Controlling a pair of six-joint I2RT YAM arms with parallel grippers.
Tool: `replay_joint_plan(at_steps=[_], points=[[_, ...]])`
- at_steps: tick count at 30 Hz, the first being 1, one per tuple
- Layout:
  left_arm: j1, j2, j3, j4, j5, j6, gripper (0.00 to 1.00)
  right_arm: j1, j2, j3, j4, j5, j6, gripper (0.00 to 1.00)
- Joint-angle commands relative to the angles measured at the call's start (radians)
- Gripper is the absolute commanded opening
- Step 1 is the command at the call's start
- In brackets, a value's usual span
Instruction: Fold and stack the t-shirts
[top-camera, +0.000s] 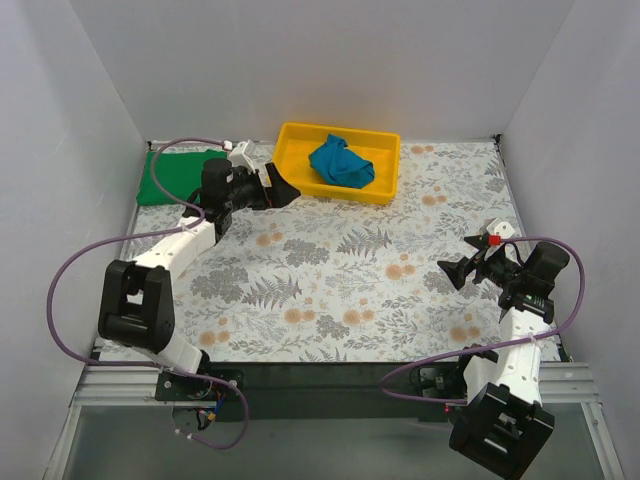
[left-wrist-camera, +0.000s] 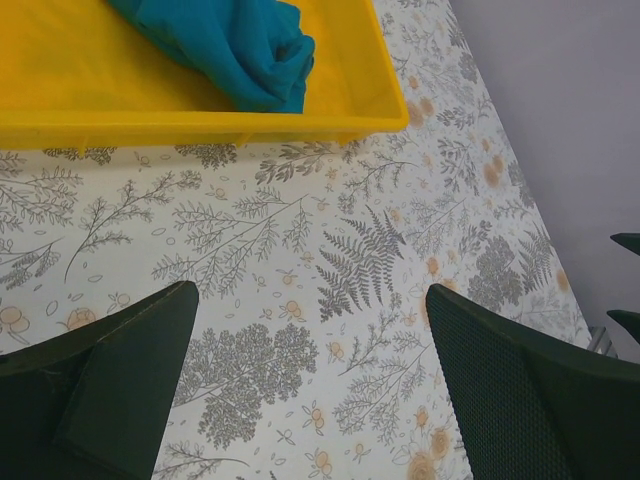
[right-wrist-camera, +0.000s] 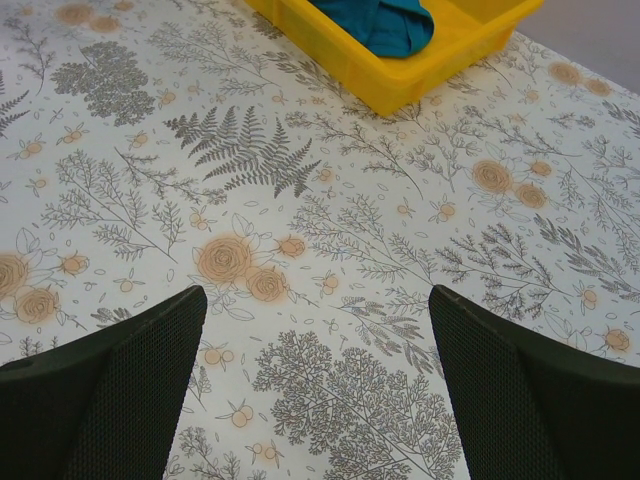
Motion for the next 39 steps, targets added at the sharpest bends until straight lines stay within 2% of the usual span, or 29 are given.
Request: replay_joint_plan(at_steps=[1, 10, 19, 25, 30, 35, 38, 39], points=[[-0.019, 0.038, 0.083, -0.02, 0.009, 0.017, 0.98, -0.003, -0.008, 0.043, 0.005, -0.03, -0.009, 0.98], [-0.055, 0.235, 0.27, -0.031, -0.007, 0.002, 0.97, -0.001, 0.002, 0.046, 0.003, -0.035, -0.004, 0.98], [-0.09, 0.506, 0.518, -0.017, -0.008, -0.07, 0.93, 0.0, 0.009, 0.05, 0.005, -0.053, 0.007, 0.98], [-0.113, 0.686, 0.721, -0.025, -0.117, -0.101, 0.92, 0.0, 0.015, 0.052, 0.005, -0.068, 0.011, 0.98], [-0.131, 0.792, 0.868, -0.074, -0.249, -0.065, 0.91, 0.0, 0.016, 0.053, 0.003, -0.075, 0.014, 0.98], [-0.141, 0.848, 0.916, -0.098, -0.292, -0.044, 0.88, 0.0, 0.019, 0.055, 0.002, -0.081, 0.019, 0.98], [-0.147, 0.875, 0.931, -0.095, -0.289, -0.051, 0.83, 0.0, 0.021, 0.055, 0.003, -0.085, 0.02, 0.98], [-0.15, 0.881, 0.936, -0.089, -0.289, -0.052, 0.78, 0.0, 0.019, 0.055, 0.003, -0.087, 0.02, 0.98]])
